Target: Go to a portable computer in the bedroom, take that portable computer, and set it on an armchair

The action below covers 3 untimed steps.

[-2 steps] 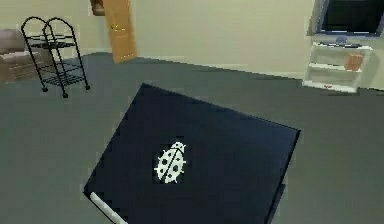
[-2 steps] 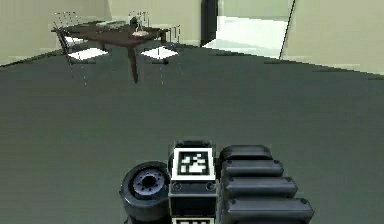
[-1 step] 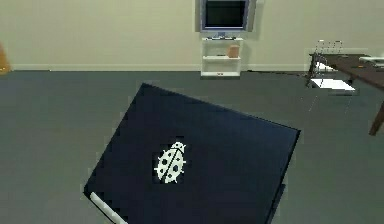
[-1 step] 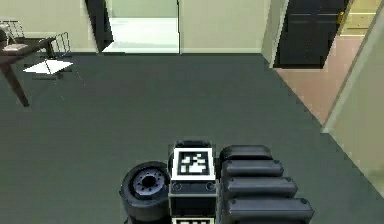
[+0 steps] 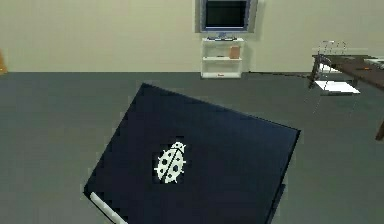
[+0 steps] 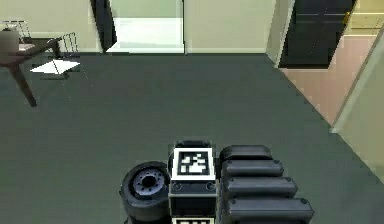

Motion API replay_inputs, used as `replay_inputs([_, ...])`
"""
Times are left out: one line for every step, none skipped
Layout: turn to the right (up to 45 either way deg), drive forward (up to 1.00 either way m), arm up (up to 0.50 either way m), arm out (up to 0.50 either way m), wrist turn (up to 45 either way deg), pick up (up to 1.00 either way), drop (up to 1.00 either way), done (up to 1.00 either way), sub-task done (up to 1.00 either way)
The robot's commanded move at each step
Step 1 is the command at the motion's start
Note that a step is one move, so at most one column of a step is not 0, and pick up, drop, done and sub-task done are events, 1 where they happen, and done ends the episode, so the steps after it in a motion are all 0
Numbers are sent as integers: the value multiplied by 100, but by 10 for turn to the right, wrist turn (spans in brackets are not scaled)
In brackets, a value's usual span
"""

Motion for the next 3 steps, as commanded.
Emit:
replay_inputs([-450,0,0,0,0,0,0,0,0])
replay_inputs([-300,0,0,0,0,0,0,0,0])
replay_inputs([0,100,0,0,0,0,0,0,0])
